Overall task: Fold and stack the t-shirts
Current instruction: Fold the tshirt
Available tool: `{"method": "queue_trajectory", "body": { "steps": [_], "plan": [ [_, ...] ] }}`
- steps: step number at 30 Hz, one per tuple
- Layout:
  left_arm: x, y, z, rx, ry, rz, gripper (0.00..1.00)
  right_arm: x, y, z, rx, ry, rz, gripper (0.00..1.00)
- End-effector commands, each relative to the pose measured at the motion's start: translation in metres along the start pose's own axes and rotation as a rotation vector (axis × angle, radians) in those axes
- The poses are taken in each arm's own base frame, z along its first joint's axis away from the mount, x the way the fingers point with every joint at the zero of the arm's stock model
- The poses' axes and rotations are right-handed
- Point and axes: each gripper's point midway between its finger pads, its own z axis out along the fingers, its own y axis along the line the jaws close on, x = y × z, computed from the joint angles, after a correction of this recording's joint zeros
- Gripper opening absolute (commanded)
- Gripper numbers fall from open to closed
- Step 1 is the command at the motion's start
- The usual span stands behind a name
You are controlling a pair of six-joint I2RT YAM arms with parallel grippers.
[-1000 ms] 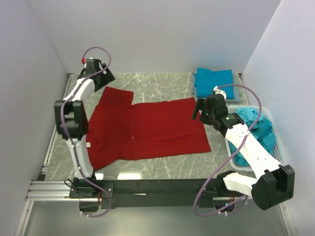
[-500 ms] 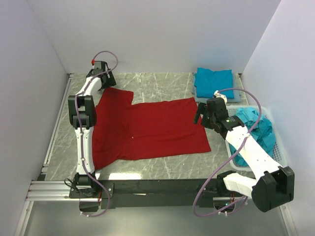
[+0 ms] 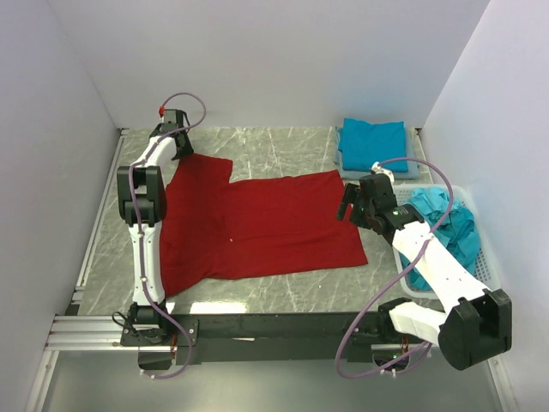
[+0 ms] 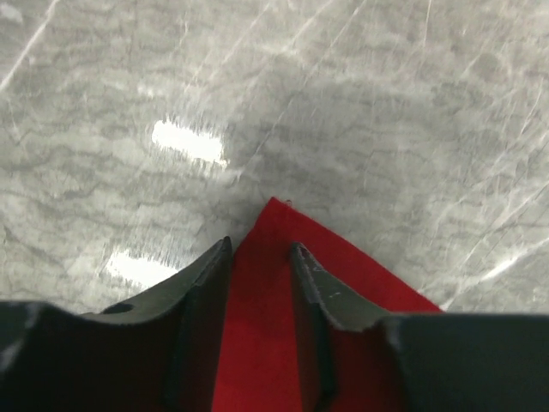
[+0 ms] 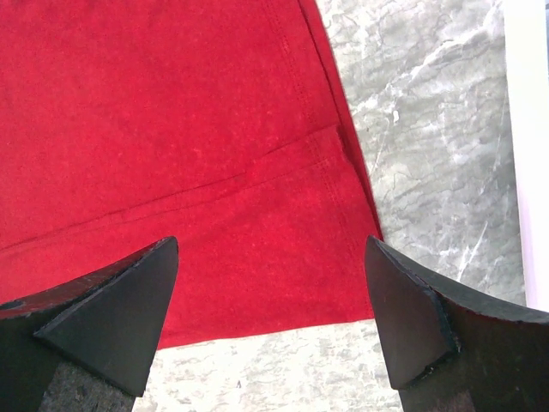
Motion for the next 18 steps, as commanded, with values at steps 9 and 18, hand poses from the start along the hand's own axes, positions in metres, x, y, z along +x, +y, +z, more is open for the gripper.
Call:
{"method": "queue_trajectory", "body": {
  "steps": [9, 18],
  "plan": [
    [0.037, 0.007, -0.014, -0.051, 0.113, 0.078, 0.00, -0.010, 0.002, 0.006, -0.008, -0.034, 0.009, 0.95],
    [0.005, -0.015, -0.051, 0.066, 0.022, 0.007, 0.00, -0.043, 0.017, 0.026, 0.044, -0.045, 0.022, 0.95]
  ]
}}
